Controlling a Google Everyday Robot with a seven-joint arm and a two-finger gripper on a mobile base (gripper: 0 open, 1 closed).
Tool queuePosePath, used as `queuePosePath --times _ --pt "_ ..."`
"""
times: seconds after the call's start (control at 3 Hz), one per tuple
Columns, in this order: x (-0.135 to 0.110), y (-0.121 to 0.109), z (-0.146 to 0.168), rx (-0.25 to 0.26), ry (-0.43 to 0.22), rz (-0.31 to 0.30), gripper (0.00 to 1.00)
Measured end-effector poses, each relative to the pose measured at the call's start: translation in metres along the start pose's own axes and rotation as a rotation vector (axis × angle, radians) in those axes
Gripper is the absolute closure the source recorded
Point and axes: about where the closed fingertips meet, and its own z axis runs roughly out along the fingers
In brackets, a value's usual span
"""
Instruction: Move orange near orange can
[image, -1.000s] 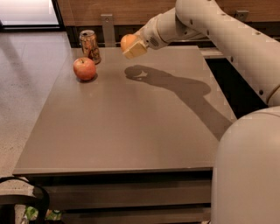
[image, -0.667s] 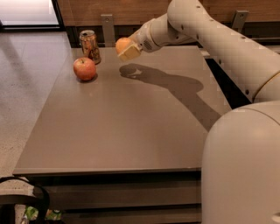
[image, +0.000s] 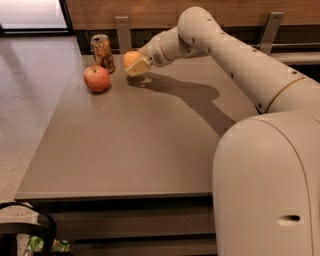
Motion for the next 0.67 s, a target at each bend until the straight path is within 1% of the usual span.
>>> queuePosePath --times 0.33,0.67 --pt "0.007 0.006 0.021 -0.013 -0.016 0.030 1.00" --pt "0.014 0.008 0.032 -0.012 -0.021 0.051 1.00"
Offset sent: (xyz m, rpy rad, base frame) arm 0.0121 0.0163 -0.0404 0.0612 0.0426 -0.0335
